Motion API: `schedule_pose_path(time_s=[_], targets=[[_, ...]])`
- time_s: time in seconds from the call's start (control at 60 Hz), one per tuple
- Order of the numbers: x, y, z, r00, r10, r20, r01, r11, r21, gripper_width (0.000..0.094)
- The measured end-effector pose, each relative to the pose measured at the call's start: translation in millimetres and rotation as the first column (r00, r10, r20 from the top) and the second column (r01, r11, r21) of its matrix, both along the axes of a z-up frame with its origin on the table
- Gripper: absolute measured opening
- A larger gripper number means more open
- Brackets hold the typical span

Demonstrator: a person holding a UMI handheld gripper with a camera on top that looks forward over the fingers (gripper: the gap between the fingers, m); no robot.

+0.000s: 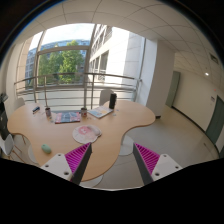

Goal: Arrange mouse

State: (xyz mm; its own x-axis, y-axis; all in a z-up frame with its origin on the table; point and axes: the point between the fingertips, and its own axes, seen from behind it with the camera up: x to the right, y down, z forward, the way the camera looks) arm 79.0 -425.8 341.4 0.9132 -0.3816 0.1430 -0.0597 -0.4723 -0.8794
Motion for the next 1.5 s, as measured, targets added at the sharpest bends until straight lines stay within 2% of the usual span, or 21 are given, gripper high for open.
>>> schedule_pose_path(time_s=[0.167, 0.333, 0.45, 0.583, 0.867, 1.083, 1.167, 1.267, 1.383, 1.45, 1.5], targets=[[-12.3, -13.4, -34.6, 1.000, -0.015, -0.010, 0.014, 0.998, -0.056, 0.0850], [-73.1, -21.2, -130.0, 0.997, -0.028, -0.068, 0.017, 0.988, -0.155, 0.0849], [-134.7, -12.3, -201.6, 0.989, 0.001, -0.149, -0.033, 0.976, -0.213, 0.0851], [-207.3, 21.0, -251.3, 0.976, 0.084, -0.201, -0.130, 0.965, -0.228, 0.0850], [-303.9, 165.6, -315.3, 0.936, 0.300, -0.186, -0.338, 0.912, -0.231, 0.0850], [-334.1, 272.1, -351.9, 0.891, 0.411, -0.190, -0.449, 0.860, -0.243, 0.0849], [-345.8, 290.6, -355.7, 0.875, 0.448, -0.185, -0.483, 0.839, -0.250, 0.0854], [-344.7, 315.5, -357.7, 0.861, 0.473, -0.187, -0.508, 0.826, -0.246, 0.0843], [-342.1, 335.8, -359.4, 0.846, 0.486, -0.219, -0.529, 0.818, -0.227, 0.0783], [-343.9, 341.4, -360.2, 0.843, 0.488, -0.226, -0.532, 0.818, -0.218, 0.0681], [-351.1, 342.5, -359.8, 0.827, 0.516, -0.221, -0.557, 0.804, -0.208, 0.0555]])
